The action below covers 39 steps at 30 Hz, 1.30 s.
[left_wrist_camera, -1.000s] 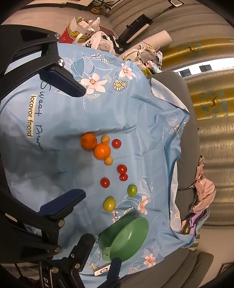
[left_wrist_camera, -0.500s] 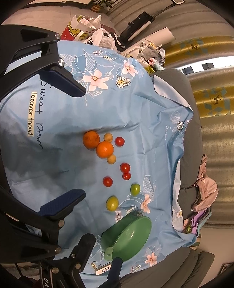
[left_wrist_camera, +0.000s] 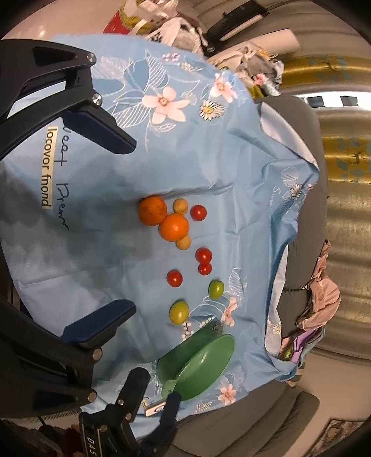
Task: Organize fruits
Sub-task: 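Move both tools over the table toward the two oranges, then grasp one orange with the left tool while the right tool grasps the other orange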
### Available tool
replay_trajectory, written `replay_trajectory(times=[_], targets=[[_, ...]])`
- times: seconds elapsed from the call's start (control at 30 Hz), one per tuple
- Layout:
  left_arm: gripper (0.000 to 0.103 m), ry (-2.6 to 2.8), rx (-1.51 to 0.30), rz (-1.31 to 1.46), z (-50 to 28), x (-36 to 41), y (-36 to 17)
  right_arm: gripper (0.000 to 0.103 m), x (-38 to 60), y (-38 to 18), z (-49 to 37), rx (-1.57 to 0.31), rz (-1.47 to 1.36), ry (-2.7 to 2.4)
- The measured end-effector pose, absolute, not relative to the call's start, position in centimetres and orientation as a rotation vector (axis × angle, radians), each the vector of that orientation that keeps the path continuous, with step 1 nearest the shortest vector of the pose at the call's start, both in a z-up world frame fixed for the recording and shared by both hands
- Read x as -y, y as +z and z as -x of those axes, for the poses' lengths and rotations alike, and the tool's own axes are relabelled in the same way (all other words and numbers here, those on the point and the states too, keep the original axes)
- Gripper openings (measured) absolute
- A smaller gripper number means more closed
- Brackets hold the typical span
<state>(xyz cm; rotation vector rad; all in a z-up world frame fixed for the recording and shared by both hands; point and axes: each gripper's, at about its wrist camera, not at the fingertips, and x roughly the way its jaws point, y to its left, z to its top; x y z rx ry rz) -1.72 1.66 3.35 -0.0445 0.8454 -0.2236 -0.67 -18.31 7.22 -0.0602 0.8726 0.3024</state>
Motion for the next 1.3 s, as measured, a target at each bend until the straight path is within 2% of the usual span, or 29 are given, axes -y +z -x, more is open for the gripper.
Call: replay_trajectory(times=[0.1, 0.23, 0.33, 0.67, 0.73, 0.83, 1.3], targets=[[0.100, -0.248, -0.851, 0.066, 1.4, -2.0, 2.5, 0.102, 18.2, 6.3, 0.2, -0.892, 0.013, 0.351], [0.092, -0.293, -0.851, 0.058, 1.0, -1.8, 1.7, 0.098, 18.2, 5.0, -0.6, -0.923, -0.069, 0.417], [0.081, -0.321, -0.846, 0.035, 0.6, -1.7, 1.2, 0.095, 18.0, 4.3, -1.4, -0.937, -0.129, 0.454], [0.061, -0.408, -0.892, -0.007, -3.0, -1.7, -0.9, 0.086, 17.3, 1.8, -5.0, -0.987, -0.287, 0.554], [0.054, -0.412, -0.907, -0.019, -3.8, -1.6, -1.4, 0.085, 16.7, 1.2, -5.9, -1.002, -0.303, 0.568], [0.053, -0.412, -0.930, -0.053, -4.8, -1.5, -2.2, 0.079, 15.8, 0.2, -7.2, -1.033, -0.304, 0.584], [0.049, -0.422, -0.981, -0.255, -7.5, -0.4, -3.9, 0.074, 11.7, -3.4, -12.9, -1.142, -0.352, 0.627]])
